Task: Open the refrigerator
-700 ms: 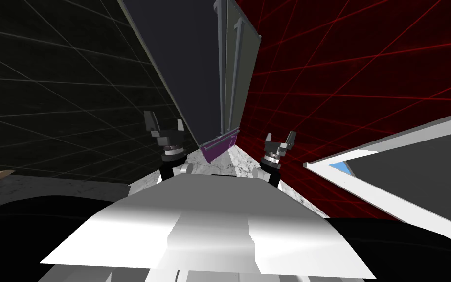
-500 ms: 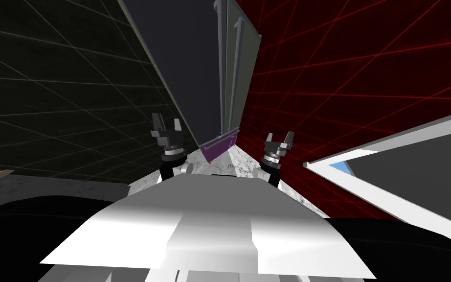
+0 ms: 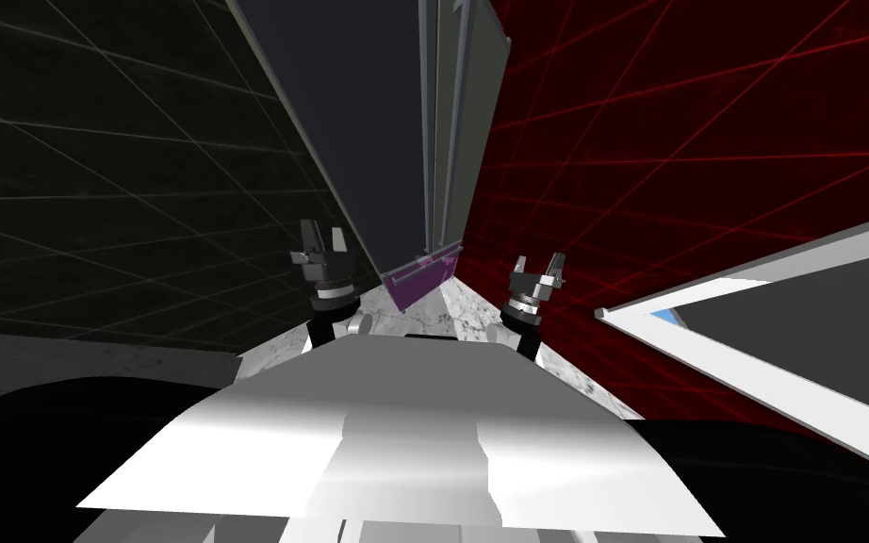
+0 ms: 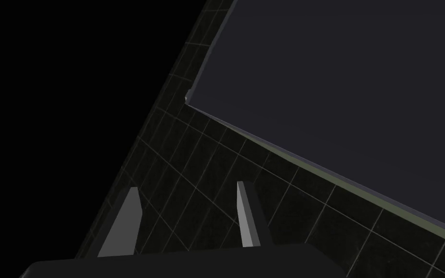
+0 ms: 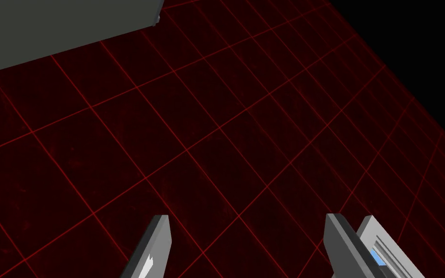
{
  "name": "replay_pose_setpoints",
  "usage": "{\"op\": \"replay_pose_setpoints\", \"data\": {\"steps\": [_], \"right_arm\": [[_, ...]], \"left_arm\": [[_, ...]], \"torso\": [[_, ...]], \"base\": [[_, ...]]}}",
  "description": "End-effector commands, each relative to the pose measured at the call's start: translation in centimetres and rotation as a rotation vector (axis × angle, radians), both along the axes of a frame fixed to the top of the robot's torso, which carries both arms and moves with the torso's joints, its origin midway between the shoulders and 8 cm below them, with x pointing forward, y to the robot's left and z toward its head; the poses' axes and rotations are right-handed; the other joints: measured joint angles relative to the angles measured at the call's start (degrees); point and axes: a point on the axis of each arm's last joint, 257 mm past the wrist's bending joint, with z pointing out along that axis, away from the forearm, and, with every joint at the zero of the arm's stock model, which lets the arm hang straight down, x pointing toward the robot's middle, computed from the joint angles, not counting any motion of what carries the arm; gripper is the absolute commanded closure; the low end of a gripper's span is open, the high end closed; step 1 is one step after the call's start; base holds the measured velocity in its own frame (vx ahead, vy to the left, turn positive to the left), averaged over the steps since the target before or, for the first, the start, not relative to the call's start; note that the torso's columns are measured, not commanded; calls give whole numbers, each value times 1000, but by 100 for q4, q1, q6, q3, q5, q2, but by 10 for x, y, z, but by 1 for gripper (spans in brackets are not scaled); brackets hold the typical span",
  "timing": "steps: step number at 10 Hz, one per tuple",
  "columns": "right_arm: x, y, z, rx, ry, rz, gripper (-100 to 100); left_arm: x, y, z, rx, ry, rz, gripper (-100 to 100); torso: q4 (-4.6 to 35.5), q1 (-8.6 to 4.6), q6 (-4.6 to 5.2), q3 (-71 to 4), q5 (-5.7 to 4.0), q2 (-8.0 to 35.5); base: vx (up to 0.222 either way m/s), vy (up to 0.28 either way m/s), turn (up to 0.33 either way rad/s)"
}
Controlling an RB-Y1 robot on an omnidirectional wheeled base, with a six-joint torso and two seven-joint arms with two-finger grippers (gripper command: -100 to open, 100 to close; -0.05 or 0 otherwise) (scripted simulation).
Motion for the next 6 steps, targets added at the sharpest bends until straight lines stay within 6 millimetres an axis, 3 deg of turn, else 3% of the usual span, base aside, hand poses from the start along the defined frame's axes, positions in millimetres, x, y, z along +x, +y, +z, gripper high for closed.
{"op": "replay_pose_setpoints", "data": {"steps": [1,2,3,6], "right_arm": [[0,0,0,0,0,0,0],[0,0,0,0,0,0,0],[0,0,0,0,0,0,0],[0,0,0,0,1,0,0]], "left_arm": [[0,0,0,0,0,0,0],[0,0,0,0,0,0,0],[6,-1,-7,15,16,-18,-100],[21,3,-25,10,54,-48,-100]], "torso": [[423,0,0,-846,0,423],[846,0,0,-1691,0,846],[1269,0,0,-2538,0,1269],[1525,-10,0,-3080,-2,1513]], "base": [[0,0,0],[0,0,0],[28,-12,-47],[74,-39,-78]]}}
